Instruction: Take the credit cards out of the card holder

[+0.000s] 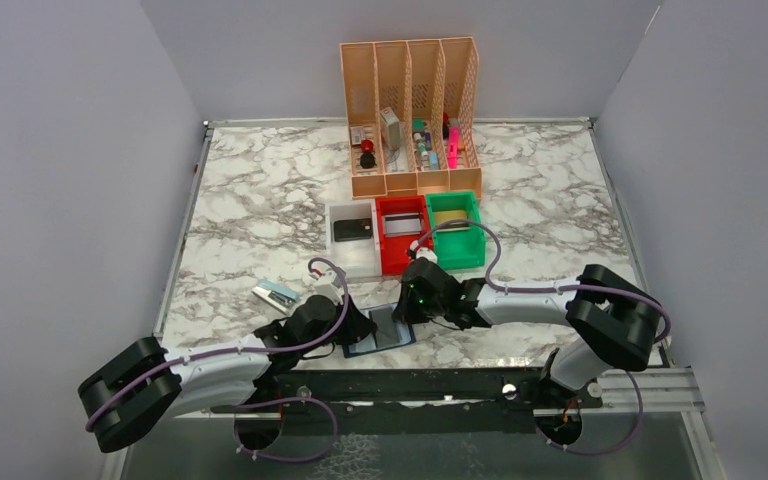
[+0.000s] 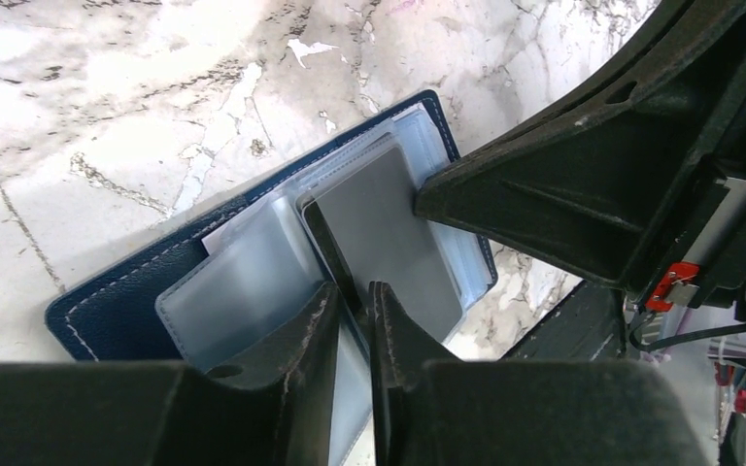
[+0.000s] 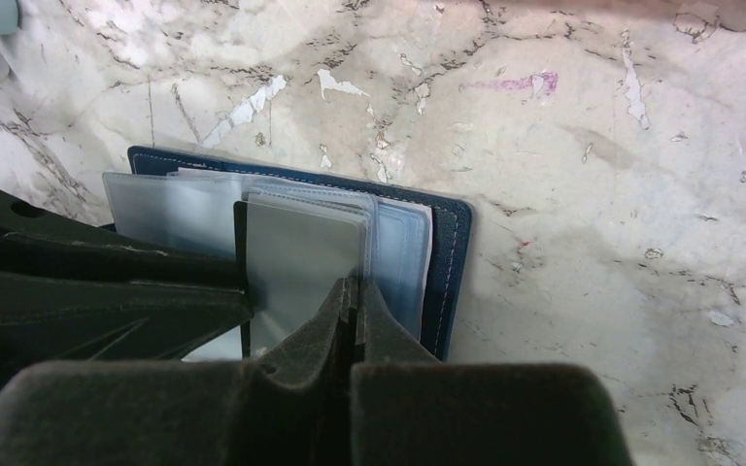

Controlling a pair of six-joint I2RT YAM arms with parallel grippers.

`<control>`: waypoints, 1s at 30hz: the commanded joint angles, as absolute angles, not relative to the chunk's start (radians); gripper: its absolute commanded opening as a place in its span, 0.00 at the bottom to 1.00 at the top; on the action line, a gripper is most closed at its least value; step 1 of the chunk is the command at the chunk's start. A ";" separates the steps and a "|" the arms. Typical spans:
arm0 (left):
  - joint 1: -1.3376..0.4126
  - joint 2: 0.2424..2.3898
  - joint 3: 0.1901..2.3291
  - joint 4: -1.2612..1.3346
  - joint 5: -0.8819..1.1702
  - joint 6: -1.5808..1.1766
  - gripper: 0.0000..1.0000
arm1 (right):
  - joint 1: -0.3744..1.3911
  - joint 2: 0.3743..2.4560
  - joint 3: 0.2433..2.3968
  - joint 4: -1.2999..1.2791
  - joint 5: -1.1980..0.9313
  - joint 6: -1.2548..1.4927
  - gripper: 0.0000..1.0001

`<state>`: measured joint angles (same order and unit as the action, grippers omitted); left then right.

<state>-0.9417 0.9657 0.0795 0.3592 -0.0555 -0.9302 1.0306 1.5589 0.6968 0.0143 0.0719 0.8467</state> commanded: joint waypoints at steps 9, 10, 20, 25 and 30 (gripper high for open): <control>-0.940 0.978 0.053 0.404 -0.066 -0.957 0.00 | 1.031 1.601 0.673 -0.089 0.109 0.847 0.01; -0.940 0.969 0.047 0.403 -0.073 -0.962 0.00 | 1.032 1.601 0.672 -0.092 0.114 0.849 0.01; -0.940 0.912 0.073 0.243 -0.154 -0.913 0.00 | 1.032 1.604 0.672 -0.102 0.121 0.857 0.01; -0.940 0.873 0.075 0.199 -0.174 -0.898 0.00 | 1.032 1.602 0.672 -0.106 0.129 0.860 0.01; -0.939 0.853 0.078 0.167 -0.177 -0.885 0.00 | 1.031 1.602 0.673 -0.112 0.134 0.863 0.01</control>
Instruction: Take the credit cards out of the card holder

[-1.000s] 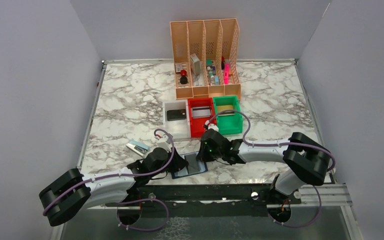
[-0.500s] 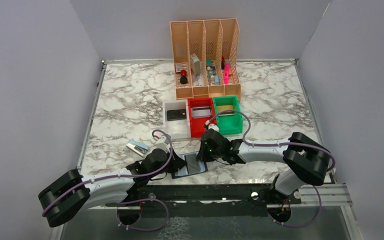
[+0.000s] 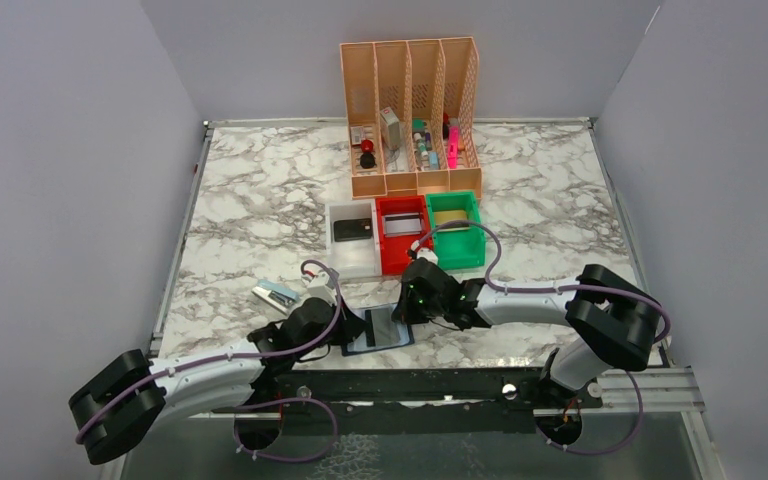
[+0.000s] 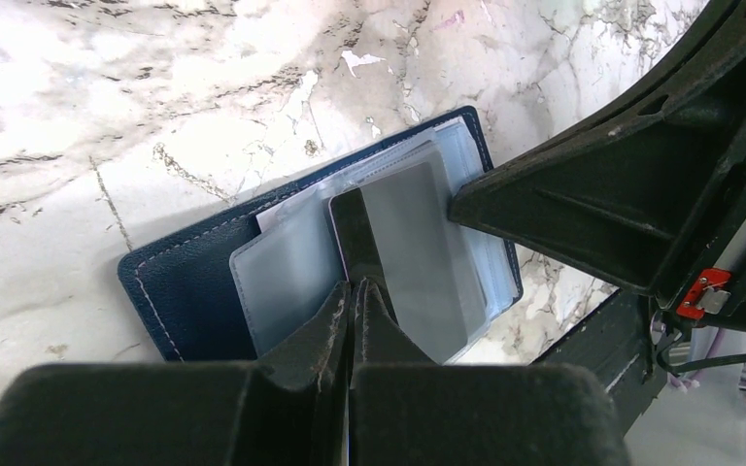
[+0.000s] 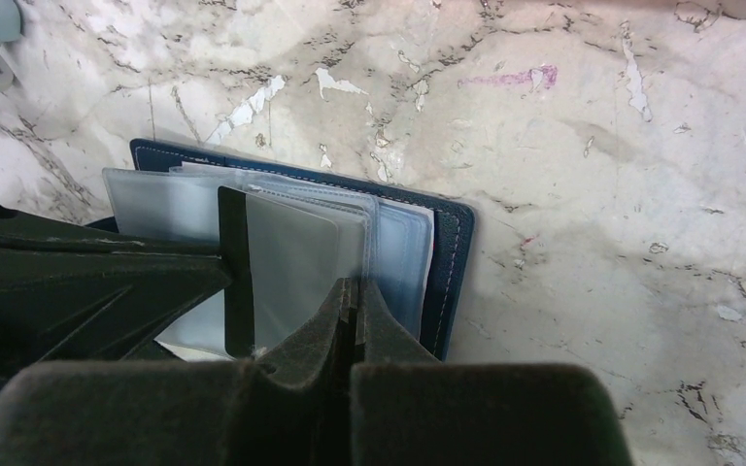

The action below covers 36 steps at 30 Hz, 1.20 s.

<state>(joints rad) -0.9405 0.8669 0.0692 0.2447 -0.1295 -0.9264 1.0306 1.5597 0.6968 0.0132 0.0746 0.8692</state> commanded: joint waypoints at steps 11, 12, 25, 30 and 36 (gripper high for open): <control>-0.940 0.881 0.087 0.230 -0.130 -0.868 0.00 | 1.033 1.430 0.620 0.027 0.012 0.776 0.18; -0.939 0.885 0.090 0.225 -0.132 -0.866 0.00 | 1.034 1.412 0.614 0.038 0.002 0.771 0.19; -0.939 0.881 0.114 0.208 -0.120 -0.858 0.00 | 1.048 1.489 0.638 0.117 -0.051 0.813 0.27; -0.939 0.885 0.108 0.224 -0.113 -0.862 0.00 | 1.047 1.571 0.656 0.100 -0.030 0.825 0.28; -0.939 0.897 0.103 0.268 -0.090 -0.867 0.03 | 1.048 1.604 0.668 0.088 -0.023 0.848 0.26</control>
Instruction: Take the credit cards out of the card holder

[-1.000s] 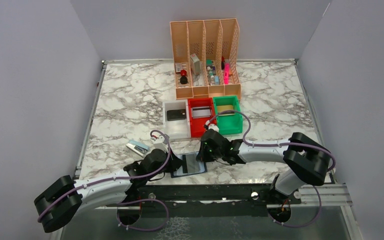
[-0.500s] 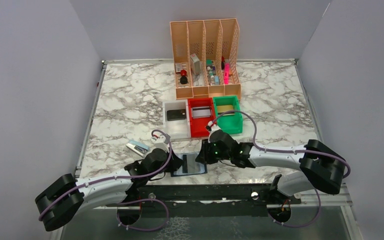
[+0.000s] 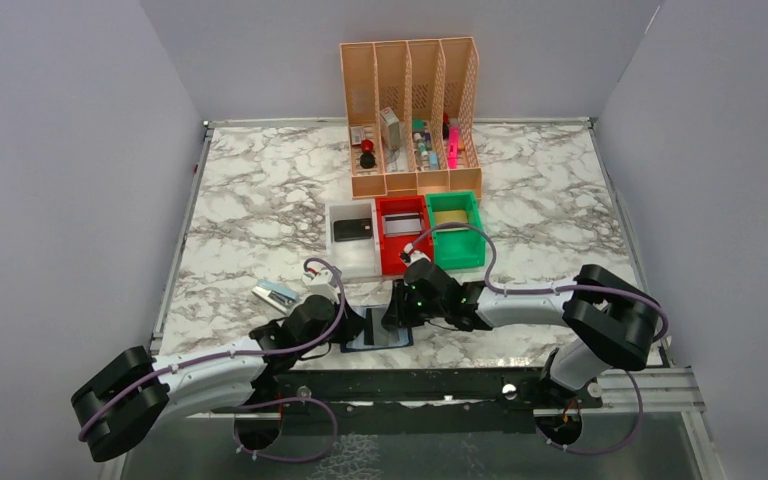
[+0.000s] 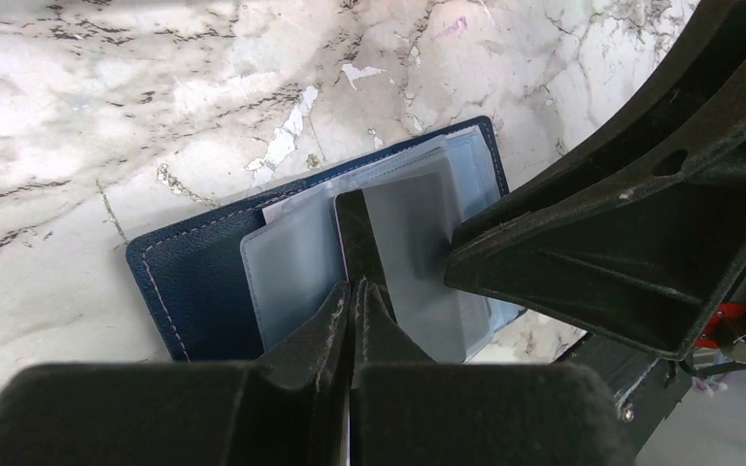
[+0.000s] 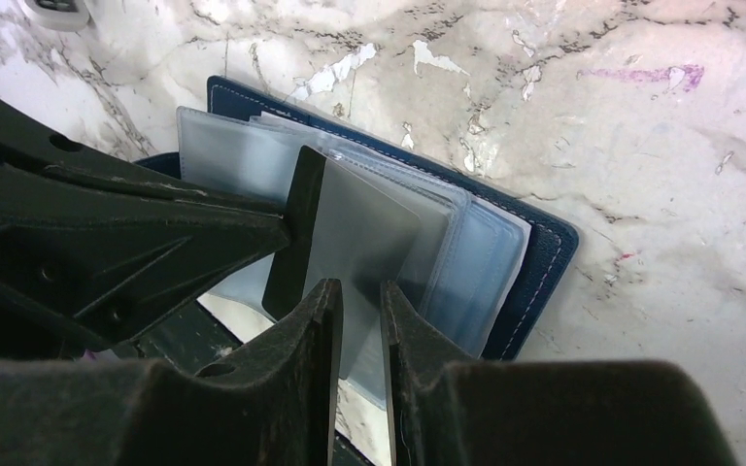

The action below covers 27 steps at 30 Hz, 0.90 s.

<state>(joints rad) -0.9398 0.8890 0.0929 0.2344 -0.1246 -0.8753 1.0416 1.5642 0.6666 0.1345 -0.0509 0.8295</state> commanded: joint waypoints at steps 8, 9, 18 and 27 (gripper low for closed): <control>-0.939 0.902 0.073 0.314 -0.078 -0.910 0.30 | 1.047 1.595 0.654 0.062 0.005 0.876 0.24; -0.939 0.906 0.070 0.317 -0.078 -0.916 0.31 | 1.047 1.595 0.654 0.060 0.006 0.877 0.23; -0.939 0.981 0.022 0.365 -0.103 -1.005 0.34 | 1.048 1.591 0.647 0.051 0.014 0.880 0.23; -0.939 1.021 0.007 0.417 -0.044 -1.007 0.26 | 1.047 1.595 0.641 0.060 0.012 0.883 0.21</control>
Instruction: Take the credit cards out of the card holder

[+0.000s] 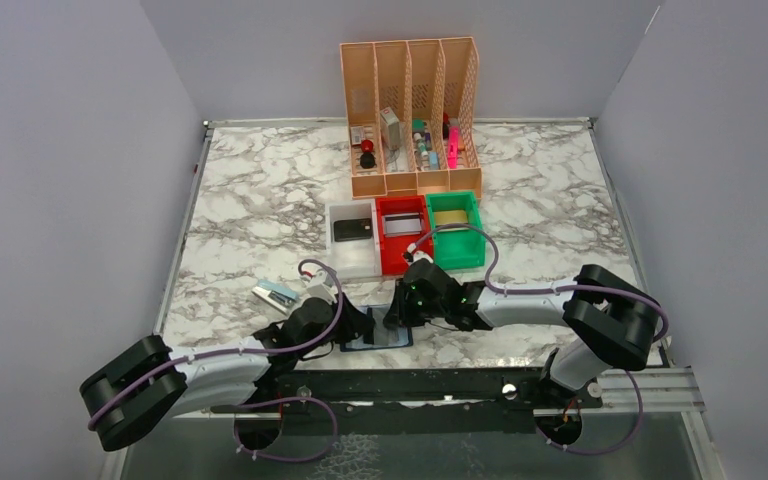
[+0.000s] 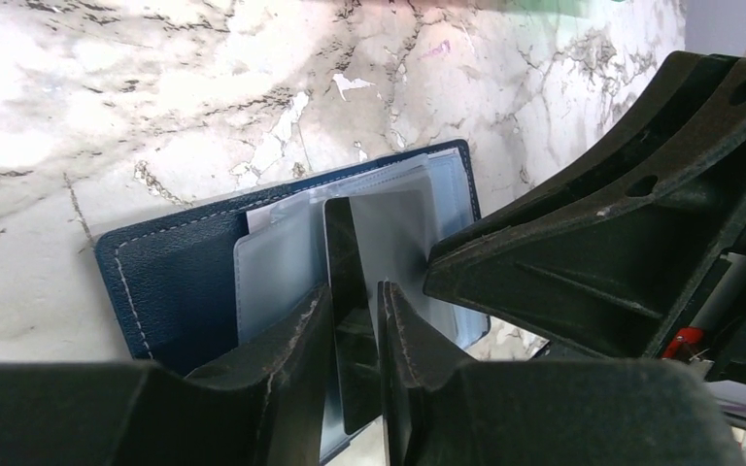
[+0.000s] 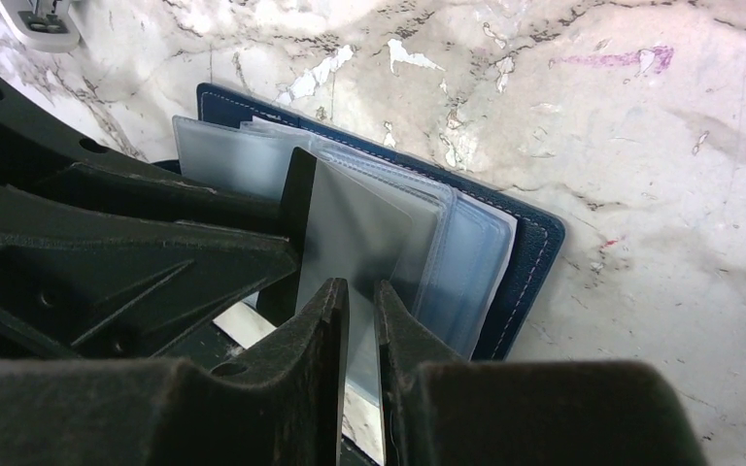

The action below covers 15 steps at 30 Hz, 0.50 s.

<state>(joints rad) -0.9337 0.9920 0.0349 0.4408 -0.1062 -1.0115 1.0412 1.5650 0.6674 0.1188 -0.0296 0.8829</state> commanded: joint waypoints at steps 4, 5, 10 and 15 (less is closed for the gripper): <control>-0.936 1.008 0.019 0.437 0.012 -0.975 0.20 | 1.048 1.603 0.641 0.061 0.011 0.884 0.19; -0.935 1.003 0.023 0.439 0.025 -0.966 0.18 | 1.048 1.604 0.639 0.061 0.011 0.885 0.19; -0.928 0.970 0.033 0.455 0.087 -0.929 0.07 | 1.047 1.606 0.637 0.063 0.011 0.887 0.18; -0.920 0.943 0.036 0.455 0.120 -0.899 0.00 | 1.048 1.604 0.636 0.056 0.015 0.890 0.18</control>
<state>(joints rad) -0.9073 0.9668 0.0349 0.4320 -0.0525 -0.9340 1.0405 1.5650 0.6659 0.1146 -0.0257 0.8845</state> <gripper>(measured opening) 0.022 0.185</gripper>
